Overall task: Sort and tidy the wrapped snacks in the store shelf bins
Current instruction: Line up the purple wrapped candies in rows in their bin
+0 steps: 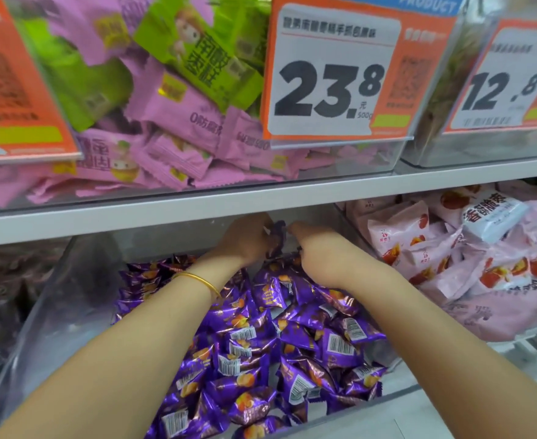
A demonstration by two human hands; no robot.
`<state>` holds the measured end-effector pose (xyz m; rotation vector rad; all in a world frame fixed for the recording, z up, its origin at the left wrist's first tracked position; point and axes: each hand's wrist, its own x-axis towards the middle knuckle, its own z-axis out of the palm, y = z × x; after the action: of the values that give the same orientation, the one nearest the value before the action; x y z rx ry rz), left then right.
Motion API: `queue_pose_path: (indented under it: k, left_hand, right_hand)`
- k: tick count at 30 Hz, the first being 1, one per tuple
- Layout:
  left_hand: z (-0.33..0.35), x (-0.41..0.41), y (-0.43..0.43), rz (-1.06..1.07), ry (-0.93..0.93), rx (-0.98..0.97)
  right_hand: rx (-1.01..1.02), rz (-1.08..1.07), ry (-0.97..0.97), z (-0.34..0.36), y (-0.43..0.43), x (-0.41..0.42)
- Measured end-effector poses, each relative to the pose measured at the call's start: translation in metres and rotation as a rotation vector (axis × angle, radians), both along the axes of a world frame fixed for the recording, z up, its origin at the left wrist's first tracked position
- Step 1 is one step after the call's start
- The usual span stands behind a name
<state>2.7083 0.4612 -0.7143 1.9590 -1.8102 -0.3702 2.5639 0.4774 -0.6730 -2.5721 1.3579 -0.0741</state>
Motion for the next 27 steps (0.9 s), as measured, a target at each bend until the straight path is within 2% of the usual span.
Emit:
queue_pose_path:
  k: [7,9,11,14,20,27]
  left_hand:
    - [-0.001,0.024,0.014,0.001,0.055,-0.130]
    - [-0.005,0.026,0.015,0.019,0.081,-0.147]
    - [-0.009,0.027,0.017,0.028,0.095,-0.136]
    - [-0.013,0.028,0.020,0.033,0.112,-0.144]
    - [-0.002,0.034,0.030,0.069,0.127,-0.173]
    - [0.004,0.042,0.053,0.149,0.162,-0.175]
  right_hand:
    - [-0.019,-0.076,-0.100,-0.025,-0.049,0.031]
    - [0.032,-0.095,-0.107,-0.041,-0.055,0.031]
    - [0.068,-0.082,-0.052,-0.053,-0.052,0.027]
    - [-0.002,-0.052,-0.003,-0.065,-0.045,0.021]
    - [-0.004,-0.085,-0.184,-0.067,-0.039,0.014]
    - [-0.004,-0.100,-0.203,-0.064,-0.020,0.006]
